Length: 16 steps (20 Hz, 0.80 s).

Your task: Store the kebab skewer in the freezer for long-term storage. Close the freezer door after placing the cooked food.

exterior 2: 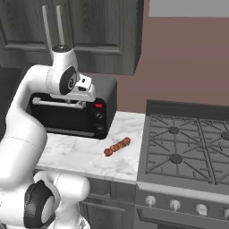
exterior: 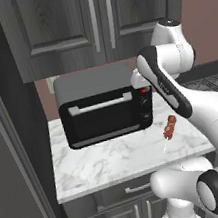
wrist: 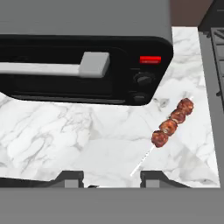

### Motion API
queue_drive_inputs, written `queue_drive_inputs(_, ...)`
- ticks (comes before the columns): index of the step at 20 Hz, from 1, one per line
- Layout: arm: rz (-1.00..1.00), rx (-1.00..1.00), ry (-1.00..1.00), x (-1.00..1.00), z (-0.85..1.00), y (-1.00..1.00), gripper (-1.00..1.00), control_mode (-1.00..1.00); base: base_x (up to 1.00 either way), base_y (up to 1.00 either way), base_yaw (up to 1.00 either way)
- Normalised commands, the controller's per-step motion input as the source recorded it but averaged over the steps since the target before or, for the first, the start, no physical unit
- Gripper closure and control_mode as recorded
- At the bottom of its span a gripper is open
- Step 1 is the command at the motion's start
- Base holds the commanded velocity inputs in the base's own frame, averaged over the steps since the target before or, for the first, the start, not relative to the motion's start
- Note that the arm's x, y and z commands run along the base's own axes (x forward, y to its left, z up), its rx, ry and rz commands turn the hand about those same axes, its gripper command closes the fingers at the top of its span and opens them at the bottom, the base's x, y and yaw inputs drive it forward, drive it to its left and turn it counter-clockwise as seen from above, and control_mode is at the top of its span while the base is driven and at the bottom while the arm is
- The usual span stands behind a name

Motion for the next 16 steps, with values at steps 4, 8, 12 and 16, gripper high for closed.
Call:
queue_drive_inputs(4,-0.03,0.00,0.02,-0.04,0.00,-0.04,-1.00,-1.00,0.00,0.00,0.00)
queue_drive_inputs(8,-0.19,0.00,0.02,-0.03,-0.18,-0.08,-1.00,-1.00,0.00,0.00,0.00)
queue_drive_inputs(12,-0.28,0.00,0.04,-0.12,-0.37,-0.06,-1.00,-1.00,0.00,0.00,0.00)
queue_drive_inputs(16,-0.33,0.00,0.11,-0.07,-0.49,-0.19,-1.00,-1.00,0.00,0.00,0.00)
